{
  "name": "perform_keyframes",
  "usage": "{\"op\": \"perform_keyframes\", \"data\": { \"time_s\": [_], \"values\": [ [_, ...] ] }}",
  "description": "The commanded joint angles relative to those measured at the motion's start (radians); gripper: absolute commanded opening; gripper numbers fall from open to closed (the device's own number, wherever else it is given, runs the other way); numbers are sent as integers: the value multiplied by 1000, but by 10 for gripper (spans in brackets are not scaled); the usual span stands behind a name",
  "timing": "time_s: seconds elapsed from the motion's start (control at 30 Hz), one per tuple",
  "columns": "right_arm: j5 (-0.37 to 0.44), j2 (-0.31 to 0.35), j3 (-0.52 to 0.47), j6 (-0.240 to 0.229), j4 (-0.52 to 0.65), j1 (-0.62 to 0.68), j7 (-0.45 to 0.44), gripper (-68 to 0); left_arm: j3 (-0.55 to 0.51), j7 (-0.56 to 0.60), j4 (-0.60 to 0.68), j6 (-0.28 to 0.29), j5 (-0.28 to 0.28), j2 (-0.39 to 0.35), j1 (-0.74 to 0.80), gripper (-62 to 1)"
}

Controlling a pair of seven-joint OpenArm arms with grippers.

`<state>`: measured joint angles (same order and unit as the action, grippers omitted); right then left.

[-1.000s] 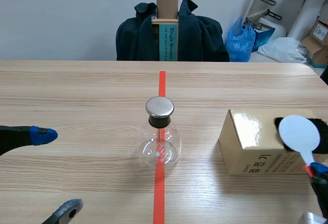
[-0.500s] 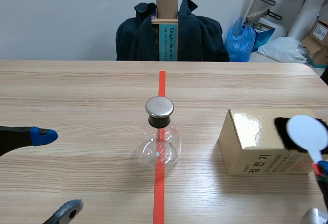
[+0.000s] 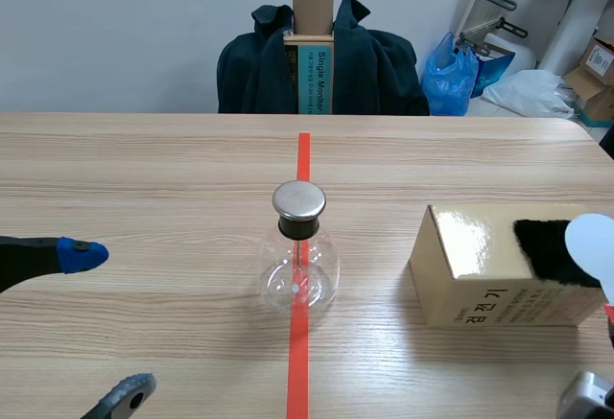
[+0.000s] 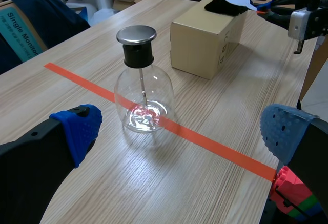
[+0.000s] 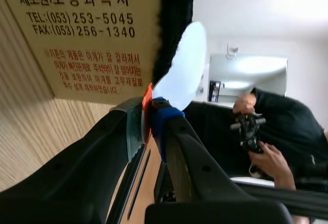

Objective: Do the electroscope experiment.
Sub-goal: 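Rub the plate on the fur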

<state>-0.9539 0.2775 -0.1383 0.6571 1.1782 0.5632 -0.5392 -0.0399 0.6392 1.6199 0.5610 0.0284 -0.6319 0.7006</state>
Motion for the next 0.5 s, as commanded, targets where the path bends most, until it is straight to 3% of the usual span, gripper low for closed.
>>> {"op": "perform_keyframes", "data": {
  "time_s": [0.0,0.07,0.17,0.2,0.3,0.33,0.43,0.47],
  "values": [
    [-4,18,-6,-14,3,-8,-107,-667,0,15,3,2,12,6,-5,14],
    [-4,8,-5,-14,3,-12,-113,-667,0,16,3,2,12,6,-5,14],
    [-5,0,-7,-15,3,-9,39,-667,0,15,3,2,12,5,-5,14],
    [-5,5,-6,-16,3,-9,31,-667,0,15,3,2,12,5,-5,14],
    [-8,7,-6,-16,5,-15,-114,-667,0,15,3,2,12,6,-5,14],
    [-7,3,-6,-14,5,-15,-109,-667,0,15,3,2,12,6,-5,14],
    [-8,1,-7,-8,5,-9,39,-667,0,15,3,2,12,5,-5,14],
    [-8,6,-7,-11,5,-9,41,-667,0,15,3,2,12,5,-5,14]
  ]
}}
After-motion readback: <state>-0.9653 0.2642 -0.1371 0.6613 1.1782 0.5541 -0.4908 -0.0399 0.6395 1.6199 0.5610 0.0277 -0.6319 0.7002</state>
